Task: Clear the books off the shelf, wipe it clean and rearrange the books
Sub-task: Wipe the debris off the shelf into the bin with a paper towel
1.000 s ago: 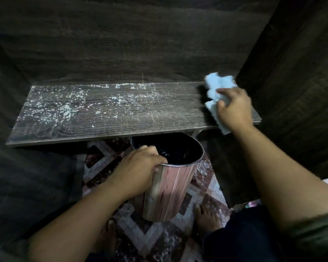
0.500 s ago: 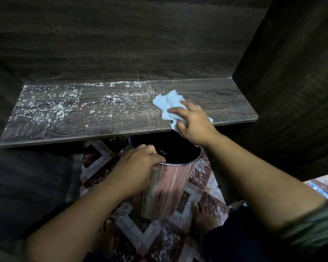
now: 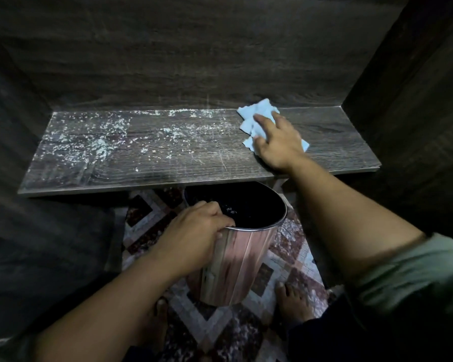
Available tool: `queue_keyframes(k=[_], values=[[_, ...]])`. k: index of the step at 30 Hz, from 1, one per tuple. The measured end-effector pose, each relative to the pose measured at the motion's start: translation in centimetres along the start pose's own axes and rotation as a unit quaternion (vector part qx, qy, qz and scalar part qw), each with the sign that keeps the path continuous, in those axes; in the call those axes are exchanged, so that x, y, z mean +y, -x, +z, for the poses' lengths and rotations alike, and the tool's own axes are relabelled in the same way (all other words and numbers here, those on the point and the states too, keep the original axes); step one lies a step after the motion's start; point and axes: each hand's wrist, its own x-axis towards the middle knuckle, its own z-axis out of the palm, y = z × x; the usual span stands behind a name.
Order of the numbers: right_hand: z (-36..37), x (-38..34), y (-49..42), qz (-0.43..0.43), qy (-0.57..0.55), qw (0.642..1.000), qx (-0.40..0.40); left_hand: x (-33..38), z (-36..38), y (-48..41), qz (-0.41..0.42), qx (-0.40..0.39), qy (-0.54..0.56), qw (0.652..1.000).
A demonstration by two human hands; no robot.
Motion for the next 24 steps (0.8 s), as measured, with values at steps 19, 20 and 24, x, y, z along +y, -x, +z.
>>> queue_keyframes(k=[19, 20, 24], values=[[1.0, -3.6, 1.2, -0.098, -0.059, 0.993, 0.020, -0.2, 0.0, 0.0, -0.038, -0.019, -0.010, 0.999], [1.1, -3.3, 2.2, -0.106, -0.061, 0.992, 0.022, -0.2, 0.0, 0.0, -0.037, -0.018, -0.010, 0.999], [0.3, -2.4, 4.4, -0.097, -0.123, 0.987, 0.025, 0.3, -0.5, 0.2, -0.036, -0.020, -0.016, 0.999]])
